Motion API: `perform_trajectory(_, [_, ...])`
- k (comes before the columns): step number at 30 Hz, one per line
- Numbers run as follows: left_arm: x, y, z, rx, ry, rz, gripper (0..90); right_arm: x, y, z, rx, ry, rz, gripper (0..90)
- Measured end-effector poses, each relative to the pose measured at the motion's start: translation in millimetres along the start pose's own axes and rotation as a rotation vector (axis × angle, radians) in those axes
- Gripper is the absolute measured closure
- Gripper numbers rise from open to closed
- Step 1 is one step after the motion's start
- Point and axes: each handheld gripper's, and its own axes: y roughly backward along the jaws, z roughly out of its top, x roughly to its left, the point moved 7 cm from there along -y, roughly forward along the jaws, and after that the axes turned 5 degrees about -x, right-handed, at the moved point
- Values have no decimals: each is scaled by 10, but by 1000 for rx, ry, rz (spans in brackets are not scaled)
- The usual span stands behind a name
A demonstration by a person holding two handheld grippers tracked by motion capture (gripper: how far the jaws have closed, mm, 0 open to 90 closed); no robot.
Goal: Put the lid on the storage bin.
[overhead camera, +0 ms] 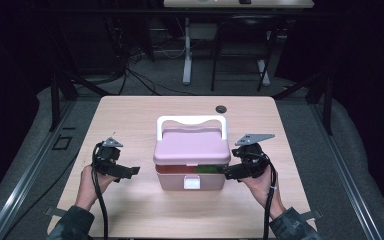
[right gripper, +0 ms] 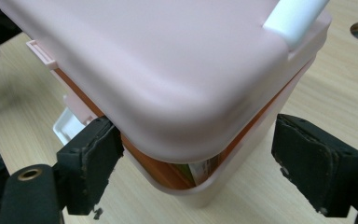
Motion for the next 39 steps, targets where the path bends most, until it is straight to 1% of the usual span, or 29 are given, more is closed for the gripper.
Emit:
perform_trajectory(2, [2,-3,-4,5,-2,-2,20,-3,-33,-54,27,6,1,135])
perform_trajectory(3, [2,-11,-5,2,-2,3,20,-3,-33,-54,27,6,1,135])
perform_trajectory(4, [-3,-12,-10,9,-3,-3,20,4,-46,-80,42,3,4,126])
perform_trajectory(6, [-9,-17,-15,18,-8,-6,26,6,-64,-120,61,28,-9,103])
perform_trajectory(8, [-22,-18,-12,16,0,-15,29,38,-73,-166,81,51,-19,81])
perform_trajectory(9, [-24,-16,-10,15,2,-17,29,59,-73,-185,80,62,-15,72])
perform_trajectory(10, [-23,-15,-5,12,1,-14,29,68,-64,-197,91,63,-12,55])
perform_trajectory(11, [-21,-11,-4,13,1,-17,28,68,-58,-206,89,68,-13,41])
perform_trajectory(12, [-17,-11,-4,12,1,-13,27,50,-26,-218,86,62,-8,11])
perform_trajectory(14, [-4,-8,-6,12,1,-6,27,34,-12,-229,88,57,-5,0])
perform_trajectory(16, [9,-5,-6,16,0,-1,25,-23,18,-258,85,51,-3,0])
perform_trajectory(17, [14,-4,-7,17,-1,2,24,-54,31,-276,90,50,-6,0])
perform_trajectory(20, [28,-1,-12,19,0,10,21,-149,64,-316,80,34,-14,0])
perform_trajectory(22, [36,-5,-19,22,1,13,13,-254,127,-355,65,26,-23,0])
perform_trajectory(23, [39,-7,-22,24,1,15,13,-254,127,-355,65,26,-23,0])
perform_trajectory(26, [38,-22,-28,31,-6,18,4,-347,184,-411,50,36,-23,0])
perform_trajectory(27, [36,-31,-30,32,-4,18,3,-428,210,-465,50,27,-34,0])
perform_trajectory(28, [37,-37,-34,37,-5,19,3,-428,210,-465,50,27,-34,0])
perform_trajectory(29, [39,-49,-36,34,-7,23,3,-474,220,-496,54,24,-43,0])
perform_trajectory(30, [40,-51,-40,41,-6,17,2,-515,224,-528,61,14,-53,0])
perform_trajectory(33, [42,-52,-36,35,1,7,2,-638,232,-628,79,-12,-83,0])
perform_trajectory(34, [45,-53,-35,34,4,5,2,-678,229,-656,80,-18,-100,0])
perform_trajectory(35, [47,-56,-35,34,5,5,2,-716,225,-680,81,-19,-106,0])
perform_trajectory(38, [51,-68,-41,39,5,3,2,-791,209,-727,99,-35,-126,0])
perform_trajectory(39, [51,-73,-45,42,5,4,2,-802,203,-730,96,-34,-130,0])
